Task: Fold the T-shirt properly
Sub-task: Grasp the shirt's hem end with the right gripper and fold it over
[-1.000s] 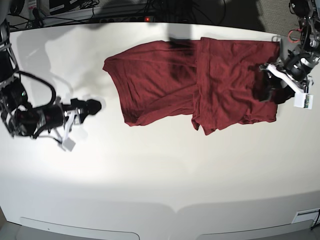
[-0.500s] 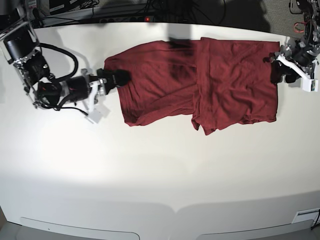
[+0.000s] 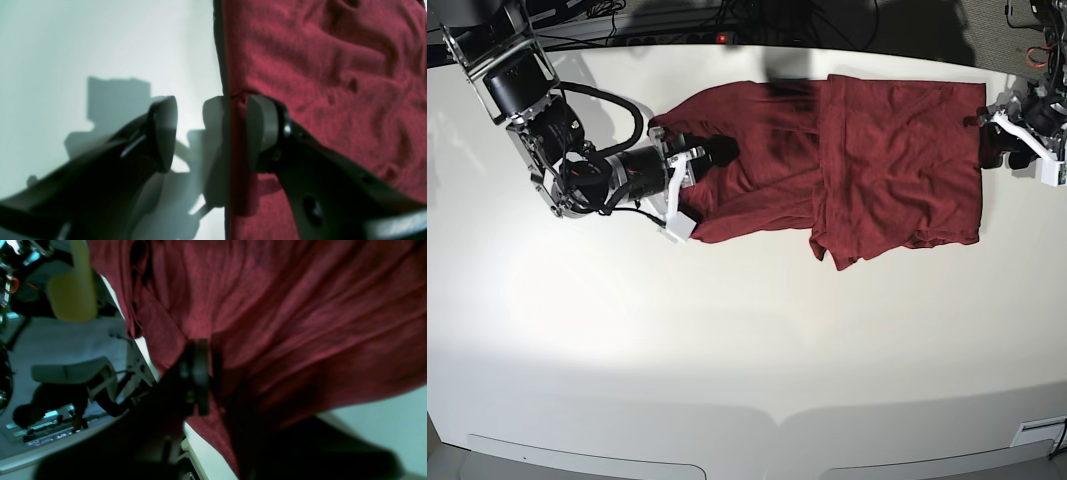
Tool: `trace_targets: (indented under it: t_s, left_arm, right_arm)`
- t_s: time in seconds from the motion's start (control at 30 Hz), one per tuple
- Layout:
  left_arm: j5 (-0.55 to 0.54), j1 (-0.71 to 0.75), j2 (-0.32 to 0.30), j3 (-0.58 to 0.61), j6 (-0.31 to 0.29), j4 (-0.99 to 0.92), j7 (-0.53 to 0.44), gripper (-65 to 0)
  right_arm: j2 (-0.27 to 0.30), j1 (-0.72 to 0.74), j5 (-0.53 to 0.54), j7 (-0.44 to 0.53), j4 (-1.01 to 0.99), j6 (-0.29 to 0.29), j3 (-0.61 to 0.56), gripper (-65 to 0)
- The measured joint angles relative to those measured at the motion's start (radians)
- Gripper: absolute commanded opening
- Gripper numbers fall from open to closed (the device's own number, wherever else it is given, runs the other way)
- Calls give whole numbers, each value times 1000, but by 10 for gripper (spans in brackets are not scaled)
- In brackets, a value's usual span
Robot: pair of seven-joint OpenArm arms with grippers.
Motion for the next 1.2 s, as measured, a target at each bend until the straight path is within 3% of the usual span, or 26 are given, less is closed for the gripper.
trace_targets:
  t_s: [0.23, 0.37, 0.6, 0.7, 0.9, 1.0, 1.2]
  left_arm:
    - [0, 1, -1, 0, 0, 0, 0, -330]
    - [0, 29, -2, 0, 0, 1, -2, -330]
    - [0, 60, -3, 0, -1, 0, -11, -330]
    - [0, 64, -3, 0, 0, 0, -11, -330]
    - [0, 64, -3, 0, 0, 0, -11, -330]
    - [0, 64, -2, 0, 0, 0, -11, -330]
    - [0, 64, -2, 0, 0, 0, -11, -330]
  right_arm:
    - [-16, 0, -37, 2, 2, 0, 15, -650]
    - [-24, -8, -63, -11, -5, -3, 111, -650]
    - [126, 4, 33, -50, -10, 0, 265, -650]
    - [144, 13, 86, -84, 29, 5, 267, -650]
    - [102, 6, 178, -154, 195, 10, 262, -650]
    - [22, 6, 166, -145, 307, -17, 256, -650]
    - [-136, 11, 22, -100, 410, -82, 157, -650]
